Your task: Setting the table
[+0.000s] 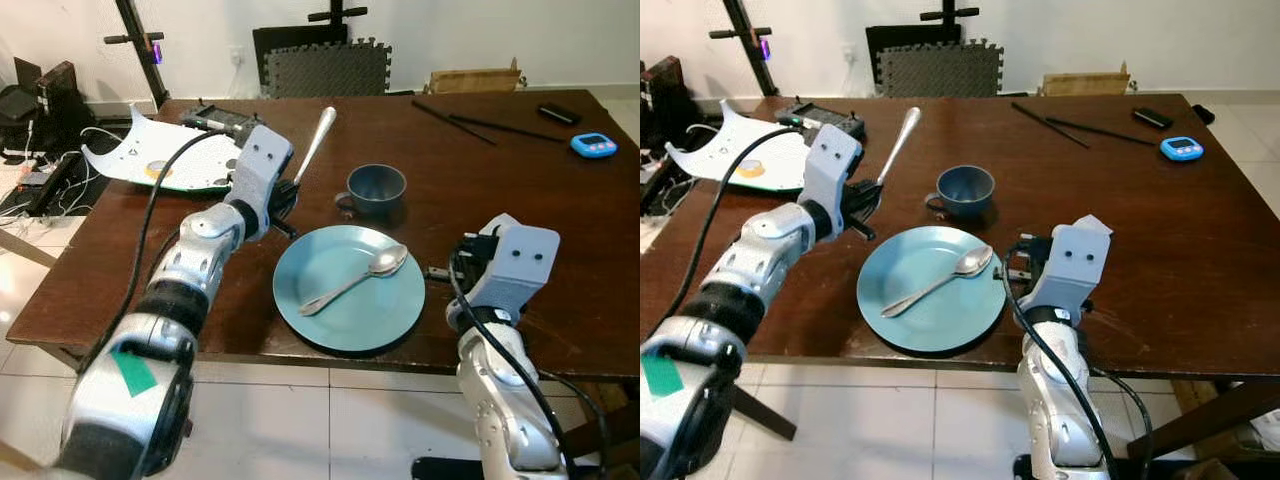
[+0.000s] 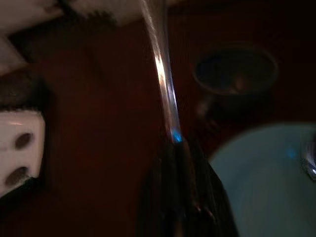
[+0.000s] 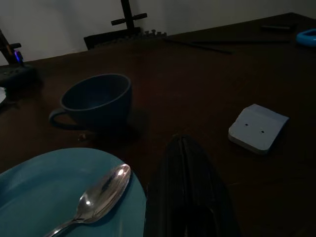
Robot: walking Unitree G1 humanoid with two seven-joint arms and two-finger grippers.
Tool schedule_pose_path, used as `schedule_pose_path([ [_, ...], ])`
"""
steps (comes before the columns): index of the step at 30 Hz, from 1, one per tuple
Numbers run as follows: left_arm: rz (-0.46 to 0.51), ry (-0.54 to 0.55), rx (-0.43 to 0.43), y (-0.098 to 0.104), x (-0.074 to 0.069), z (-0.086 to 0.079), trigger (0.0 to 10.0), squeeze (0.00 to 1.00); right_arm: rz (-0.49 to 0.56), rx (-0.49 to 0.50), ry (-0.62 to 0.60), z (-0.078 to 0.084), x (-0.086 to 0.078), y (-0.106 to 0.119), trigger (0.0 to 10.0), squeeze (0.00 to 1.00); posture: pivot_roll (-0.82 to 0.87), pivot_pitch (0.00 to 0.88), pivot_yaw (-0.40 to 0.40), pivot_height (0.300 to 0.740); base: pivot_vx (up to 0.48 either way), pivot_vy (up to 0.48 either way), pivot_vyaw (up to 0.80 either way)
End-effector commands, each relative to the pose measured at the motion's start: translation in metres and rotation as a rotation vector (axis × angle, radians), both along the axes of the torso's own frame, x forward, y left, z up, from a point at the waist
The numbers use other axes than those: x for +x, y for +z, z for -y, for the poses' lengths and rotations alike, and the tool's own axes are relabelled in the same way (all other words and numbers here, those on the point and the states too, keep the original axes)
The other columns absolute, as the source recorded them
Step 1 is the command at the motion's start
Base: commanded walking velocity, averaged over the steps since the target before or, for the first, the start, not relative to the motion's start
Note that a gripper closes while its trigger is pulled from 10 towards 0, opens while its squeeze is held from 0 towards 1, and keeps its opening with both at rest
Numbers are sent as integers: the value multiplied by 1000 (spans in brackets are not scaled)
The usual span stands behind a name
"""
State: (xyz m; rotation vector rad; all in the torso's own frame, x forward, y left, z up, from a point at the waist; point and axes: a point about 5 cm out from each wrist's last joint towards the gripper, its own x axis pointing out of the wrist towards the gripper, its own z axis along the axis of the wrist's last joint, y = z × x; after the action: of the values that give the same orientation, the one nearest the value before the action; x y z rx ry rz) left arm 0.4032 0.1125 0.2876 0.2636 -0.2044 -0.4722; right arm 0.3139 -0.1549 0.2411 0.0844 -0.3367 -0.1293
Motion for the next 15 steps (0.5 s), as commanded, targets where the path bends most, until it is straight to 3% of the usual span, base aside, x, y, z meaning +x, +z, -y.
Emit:
schedule_pose_path([
  [1, 2, 56, -13, -5, -7, -9, 10000, 0, 0, 0, 5, 0, 1, -1, 10000, 0, -43, 189, 100, 740, 0, 0, 0],
  [4, 89, 111, -78, -1, -28, -19, 10000, 0, 53, -67, -15, 0, 0, 10, 10000, 0, -28, 179, 94, 740, 0, 0, 0],
  [5, 120, 108, -125, 2, -41, -21, 10000, 0, 82, -84, -25, 1, -1, 16, 10000, 0, -16, 169, 87, 740, 0, 0, 0],
  [6, 120, 108, -125, 2, -41, -21, 10000, 0, 82, -84, -25, 1, -1, 16, 10000, 0, -16, 169, 87, 740, 0, 0, 0],
  [8, 140, 117, -214, 3, -57, -26, 10000, 0, 100, -66, -35, 2, 0, 23, 10000, 0, -6, 158, 79, 740, 0, 0, 0],
  [13, 88, 174, -272, -9, -63, -38, 10000, 0, 104, -66, -28, 1, 2, 23, 10000, 0, -5, 151, 71, 740, 0, 0, 0],
  [15, 57, 261, -227, -24, -69, -52, 10000, 0, 96, -71, -7, -2, 5, 21, 10000, 0, -3, 144, 62, 740, 0, 0, 0],
])
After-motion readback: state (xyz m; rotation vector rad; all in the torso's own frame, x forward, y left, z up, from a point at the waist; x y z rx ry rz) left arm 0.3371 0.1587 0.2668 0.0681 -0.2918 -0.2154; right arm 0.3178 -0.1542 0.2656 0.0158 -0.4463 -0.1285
